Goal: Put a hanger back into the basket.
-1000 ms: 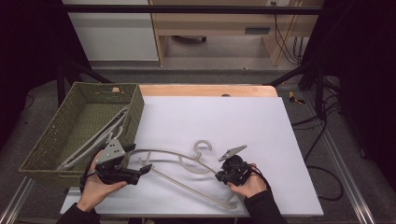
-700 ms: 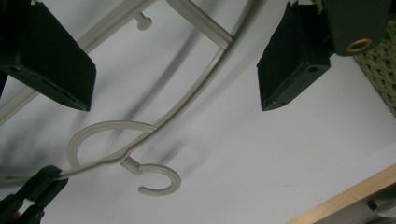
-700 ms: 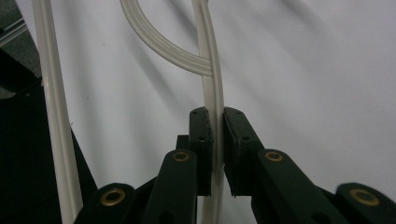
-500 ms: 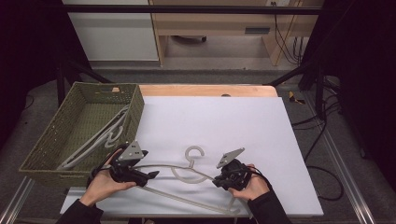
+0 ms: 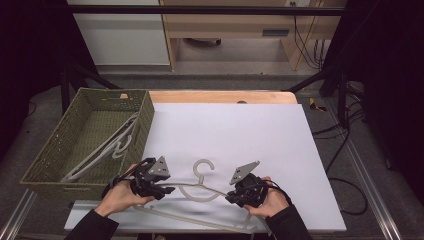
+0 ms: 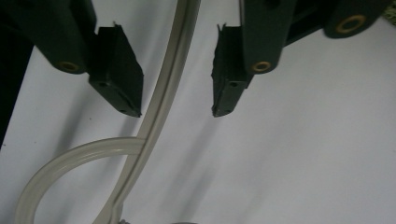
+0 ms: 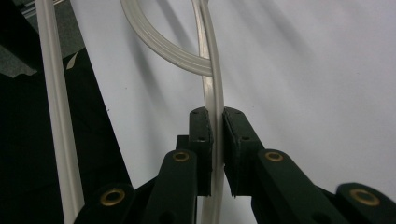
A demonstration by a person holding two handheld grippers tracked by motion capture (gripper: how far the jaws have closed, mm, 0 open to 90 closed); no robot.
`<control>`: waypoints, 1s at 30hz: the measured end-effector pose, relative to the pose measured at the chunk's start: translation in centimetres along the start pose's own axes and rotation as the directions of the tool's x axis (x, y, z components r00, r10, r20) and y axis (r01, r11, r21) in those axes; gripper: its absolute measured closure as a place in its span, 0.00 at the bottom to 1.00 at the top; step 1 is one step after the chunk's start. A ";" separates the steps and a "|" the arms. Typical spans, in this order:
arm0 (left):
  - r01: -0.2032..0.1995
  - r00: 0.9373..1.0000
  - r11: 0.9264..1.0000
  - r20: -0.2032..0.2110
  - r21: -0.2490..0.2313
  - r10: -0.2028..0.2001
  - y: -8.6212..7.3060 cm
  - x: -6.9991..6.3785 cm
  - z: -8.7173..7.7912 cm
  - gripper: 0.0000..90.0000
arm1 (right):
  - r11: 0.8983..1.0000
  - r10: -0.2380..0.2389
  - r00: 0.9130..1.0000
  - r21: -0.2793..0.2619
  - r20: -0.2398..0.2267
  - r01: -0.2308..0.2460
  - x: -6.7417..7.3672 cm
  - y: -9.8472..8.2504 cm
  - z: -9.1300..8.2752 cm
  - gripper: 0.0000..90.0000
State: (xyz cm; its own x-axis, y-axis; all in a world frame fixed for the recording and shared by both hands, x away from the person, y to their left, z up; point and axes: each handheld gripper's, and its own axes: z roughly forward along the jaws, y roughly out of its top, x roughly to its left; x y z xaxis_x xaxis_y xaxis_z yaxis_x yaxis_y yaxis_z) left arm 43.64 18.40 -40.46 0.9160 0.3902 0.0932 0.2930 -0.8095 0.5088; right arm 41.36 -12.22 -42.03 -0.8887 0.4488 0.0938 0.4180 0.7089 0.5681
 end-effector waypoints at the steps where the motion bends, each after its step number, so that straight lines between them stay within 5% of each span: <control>1: -0.009 1.000 1.000 -0.004 0.013 0.009 0.0 0.0 0.1 0.67 | 1.000 0.003 1.000 0.002 -0.007 -0.003 0.1 0.0 0.0 0.92; 5: -0.014 1.000 0.999 0.006 0.039 0.014 -0.1 -0.1 0.3 0.80 | 1.000 -0.023 1.000 0.003 0.005 0.023 0.2 0.1 -0.1 0.92; 13: -0.060 0.998 0.997 0.009 0.047 0.060 -0.1 -1.0 0.2 0.85 | 0.999 -0.050 0.998 -0.005 0.023 0.050 0.1 -0.1 0.1 0.91; 21: -0.097 0.995 0.995 0.007 -0.013 0.097 0.1 -2.3 -0.6 0.90 | 0.999 -0.016 0.997 -0.046 0.076 0.019 -0.6 -0.6 -0.4 0.85; 30: -0.075 0.997 0.993 -0.036 -0.087 0.072 0.3 -2.9 -1.6 0.91 | 0.990 0.032 0.992 -0.138 0.121 -0.015 -1.0 -0.9 -1.9 0.73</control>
State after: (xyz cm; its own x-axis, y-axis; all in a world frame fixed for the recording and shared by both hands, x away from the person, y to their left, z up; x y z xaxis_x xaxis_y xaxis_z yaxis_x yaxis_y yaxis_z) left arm 40.61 17.74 -39.26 0.9242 0.3467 0.1603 0.1990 -0.7951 0.5729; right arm 41.51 -14.33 -41.04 -0.8457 0.5336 0.0119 0.4009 0.6203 0.6742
